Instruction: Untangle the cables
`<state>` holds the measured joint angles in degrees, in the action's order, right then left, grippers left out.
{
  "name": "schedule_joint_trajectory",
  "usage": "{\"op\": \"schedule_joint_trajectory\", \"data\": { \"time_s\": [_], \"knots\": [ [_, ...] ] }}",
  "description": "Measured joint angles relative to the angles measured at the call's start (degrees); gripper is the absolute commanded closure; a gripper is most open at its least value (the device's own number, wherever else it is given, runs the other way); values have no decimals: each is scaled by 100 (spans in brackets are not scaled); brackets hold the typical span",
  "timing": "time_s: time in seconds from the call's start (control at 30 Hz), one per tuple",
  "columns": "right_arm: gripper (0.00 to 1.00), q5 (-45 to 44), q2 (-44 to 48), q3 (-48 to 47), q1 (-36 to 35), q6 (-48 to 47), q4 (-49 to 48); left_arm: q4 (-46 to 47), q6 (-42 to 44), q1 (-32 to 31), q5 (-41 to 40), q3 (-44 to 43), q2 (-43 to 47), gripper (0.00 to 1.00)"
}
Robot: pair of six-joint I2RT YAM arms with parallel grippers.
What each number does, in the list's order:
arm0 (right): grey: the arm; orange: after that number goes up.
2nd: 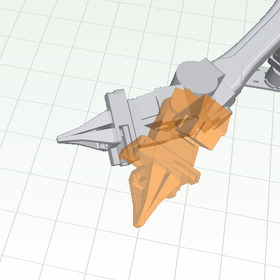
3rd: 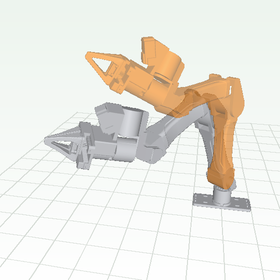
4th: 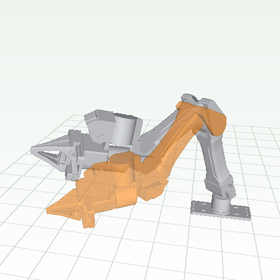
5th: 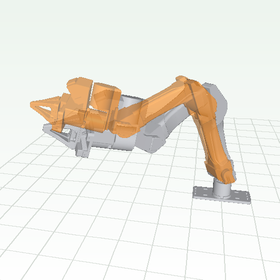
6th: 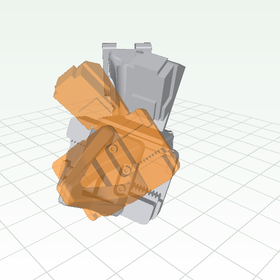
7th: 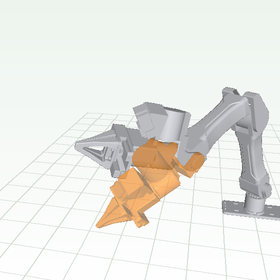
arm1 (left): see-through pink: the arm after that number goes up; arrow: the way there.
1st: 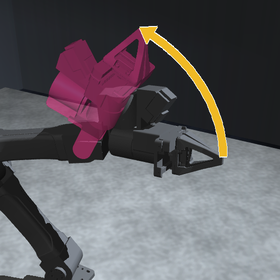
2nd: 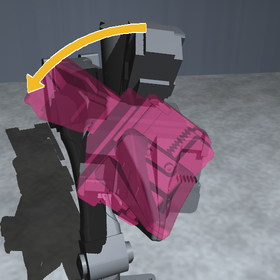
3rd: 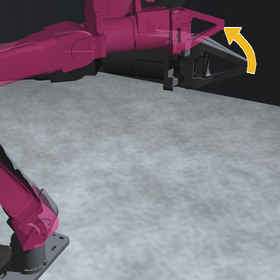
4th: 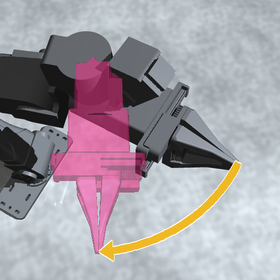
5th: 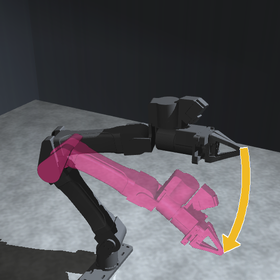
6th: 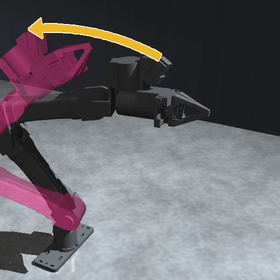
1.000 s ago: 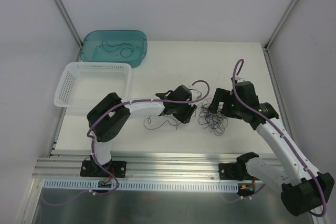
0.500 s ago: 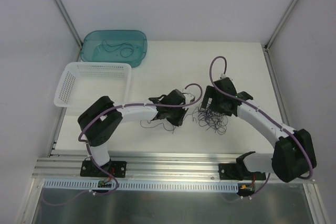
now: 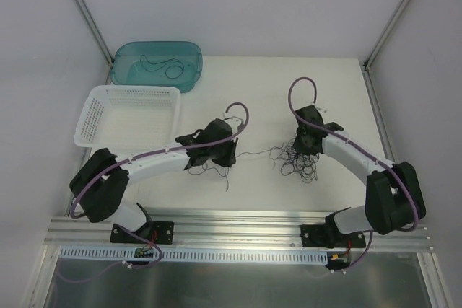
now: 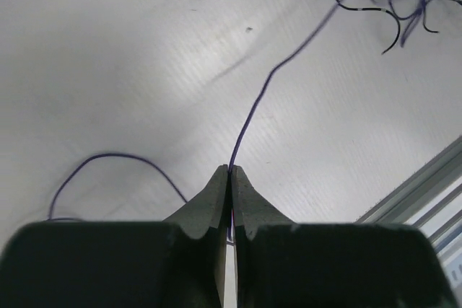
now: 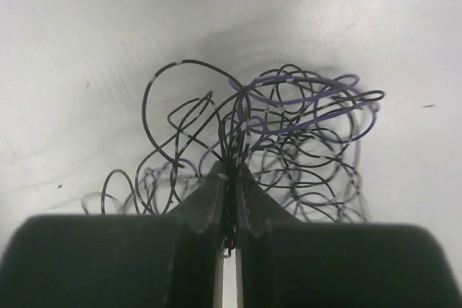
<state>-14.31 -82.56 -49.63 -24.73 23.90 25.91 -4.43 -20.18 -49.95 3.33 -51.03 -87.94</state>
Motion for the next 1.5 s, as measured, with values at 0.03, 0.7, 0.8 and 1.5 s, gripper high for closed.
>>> {"op": "schedule_joint_trajectory", "data": {
  "time_s": [0.03,0.7,0.8,1.5],
  "knots": [
    [99,-37,144,2,153,-33,59,-48,-70,170,-46,81,208,100],
    [99,-94,1961,-1246,2420,-813,1207,-1971,-603,1685,-278,-37,3309,100],
    [99,350,1963,-1045,2437,-813,1117,-2142,-603,1703,-68,-516,3405,100],
    [3,1694,2002,70,656,-1154,1058,-2317,-328,1873,350,-4253,1641,100]
  ]
}}
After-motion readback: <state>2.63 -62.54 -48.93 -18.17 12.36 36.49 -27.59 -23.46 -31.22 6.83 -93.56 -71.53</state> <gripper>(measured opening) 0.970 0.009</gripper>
